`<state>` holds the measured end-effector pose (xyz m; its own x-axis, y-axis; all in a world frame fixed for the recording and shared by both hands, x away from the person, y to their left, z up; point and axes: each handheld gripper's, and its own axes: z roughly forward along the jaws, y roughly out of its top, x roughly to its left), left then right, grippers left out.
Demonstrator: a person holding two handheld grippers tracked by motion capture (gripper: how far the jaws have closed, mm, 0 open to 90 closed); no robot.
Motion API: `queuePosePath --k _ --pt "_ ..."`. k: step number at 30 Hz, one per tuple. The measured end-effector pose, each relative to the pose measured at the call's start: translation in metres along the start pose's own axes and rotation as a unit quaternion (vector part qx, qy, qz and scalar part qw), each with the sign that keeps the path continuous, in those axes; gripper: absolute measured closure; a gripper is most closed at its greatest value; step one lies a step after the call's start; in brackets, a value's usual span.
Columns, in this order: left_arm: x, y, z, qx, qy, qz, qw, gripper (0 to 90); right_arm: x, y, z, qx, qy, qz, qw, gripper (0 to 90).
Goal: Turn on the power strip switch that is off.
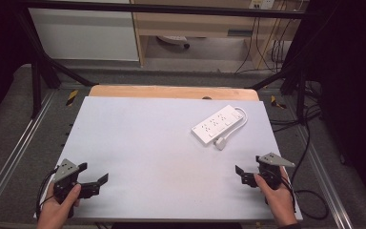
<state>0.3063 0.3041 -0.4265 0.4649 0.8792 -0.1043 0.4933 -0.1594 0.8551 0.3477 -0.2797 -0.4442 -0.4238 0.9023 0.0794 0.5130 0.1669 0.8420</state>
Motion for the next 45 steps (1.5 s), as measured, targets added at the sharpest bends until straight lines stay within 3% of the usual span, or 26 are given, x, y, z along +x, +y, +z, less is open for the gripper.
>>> queuePosePath --k 4,15,18,45 --pt "0.001 0.000 0.000 -0.002 0.000 -0.001 1.0000 6.8 -0.003 0.001 0.001 0.028 0.008 0.005 0.9995 6.5" --pt "-0.001 0.001 0.001 0.001 -0.002 0.000 1.0000 6.8 -0.008 0.003 -0.002 0.033 0.005 0.003 0.9994 5.9" --pt "0.000 0.000 0.001 0.001 -0.002 0.001 1.0000 6.8 -0.012 0.003 -0.003 0.032 0.007 0.013 0.9994 4.9" --pt "-0.001 0.000 0.003 0.007 -0.004 0.004 1.0000 6.8 -0.007 0.008 -0.002 0.032 0.005 0.004 0.9995 3.5"
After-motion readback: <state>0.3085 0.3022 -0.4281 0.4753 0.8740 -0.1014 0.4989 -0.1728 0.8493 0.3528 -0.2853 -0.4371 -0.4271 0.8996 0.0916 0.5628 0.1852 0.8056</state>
